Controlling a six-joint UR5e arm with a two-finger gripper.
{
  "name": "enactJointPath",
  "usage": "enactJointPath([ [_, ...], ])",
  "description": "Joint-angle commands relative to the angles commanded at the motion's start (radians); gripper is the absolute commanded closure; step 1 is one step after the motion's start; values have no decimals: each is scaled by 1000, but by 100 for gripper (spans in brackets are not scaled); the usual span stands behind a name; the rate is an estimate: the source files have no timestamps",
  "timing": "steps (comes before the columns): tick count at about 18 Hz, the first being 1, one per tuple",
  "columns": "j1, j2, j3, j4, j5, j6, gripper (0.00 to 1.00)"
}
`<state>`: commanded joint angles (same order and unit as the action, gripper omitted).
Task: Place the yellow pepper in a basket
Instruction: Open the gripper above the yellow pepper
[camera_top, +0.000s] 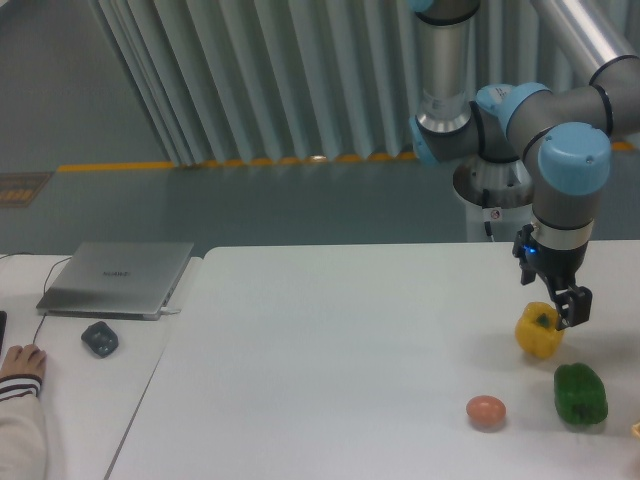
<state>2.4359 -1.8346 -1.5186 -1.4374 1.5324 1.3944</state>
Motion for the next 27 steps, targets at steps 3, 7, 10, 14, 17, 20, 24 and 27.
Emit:
enactJointPath([
  [3, 2, 2, 6, -3, -3, -2, 0],
  [7, 0, 0, -3, 17, 0, -12, 0],
  [10, -1, 2, -15, 20, 2, -21, 0],
  [14, -3, 12, -41, 72, 0, -77, 0],
  [17, 2, 15, -60, 127, 3, -77, 0],
  [20, 0, 15, -69, 129, 3, -104, 0],
  [24, -2, 17, -81, 137, 6, -147, 0],
  [27, 14, 17, -98, 127, 6, -207, 0],
])
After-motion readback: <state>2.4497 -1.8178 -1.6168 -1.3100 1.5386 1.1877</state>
